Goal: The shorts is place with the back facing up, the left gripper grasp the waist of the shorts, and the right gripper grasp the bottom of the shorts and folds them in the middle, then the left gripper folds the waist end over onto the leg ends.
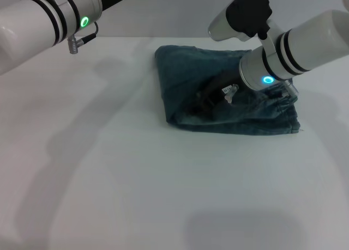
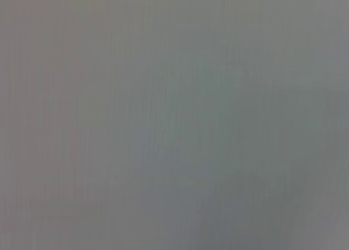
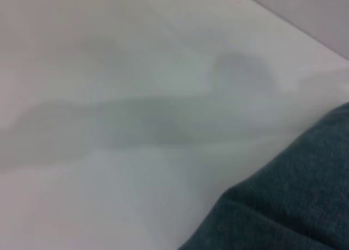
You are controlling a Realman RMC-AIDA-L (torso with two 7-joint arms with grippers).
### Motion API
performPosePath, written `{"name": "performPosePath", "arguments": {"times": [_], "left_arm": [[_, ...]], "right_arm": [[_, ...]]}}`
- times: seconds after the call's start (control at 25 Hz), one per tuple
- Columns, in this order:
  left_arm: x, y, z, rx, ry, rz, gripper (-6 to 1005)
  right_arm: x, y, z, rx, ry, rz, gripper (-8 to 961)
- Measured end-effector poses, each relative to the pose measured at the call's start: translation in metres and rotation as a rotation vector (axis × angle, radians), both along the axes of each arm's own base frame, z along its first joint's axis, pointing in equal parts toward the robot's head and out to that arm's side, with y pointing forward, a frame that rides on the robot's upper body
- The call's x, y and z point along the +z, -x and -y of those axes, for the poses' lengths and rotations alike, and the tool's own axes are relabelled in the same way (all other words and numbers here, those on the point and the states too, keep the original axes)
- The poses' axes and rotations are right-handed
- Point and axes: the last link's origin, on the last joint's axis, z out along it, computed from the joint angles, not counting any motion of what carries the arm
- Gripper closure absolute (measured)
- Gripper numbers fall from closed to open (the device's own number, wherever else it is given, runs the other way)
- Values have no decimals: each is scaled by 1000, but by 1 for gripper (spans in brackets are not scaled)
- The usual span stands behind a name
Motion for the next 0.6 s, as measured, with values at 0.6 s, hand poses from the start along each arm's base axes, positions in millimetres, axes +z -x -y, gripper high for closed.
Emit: {"name": "performPosePath", "arguments": {"times": [0.6], "left_arm": [[3, 14, -3, 41, -8, -1, 155]], "right_arm": [[19, 2, 52, 186, 85, -126, 377]]}}
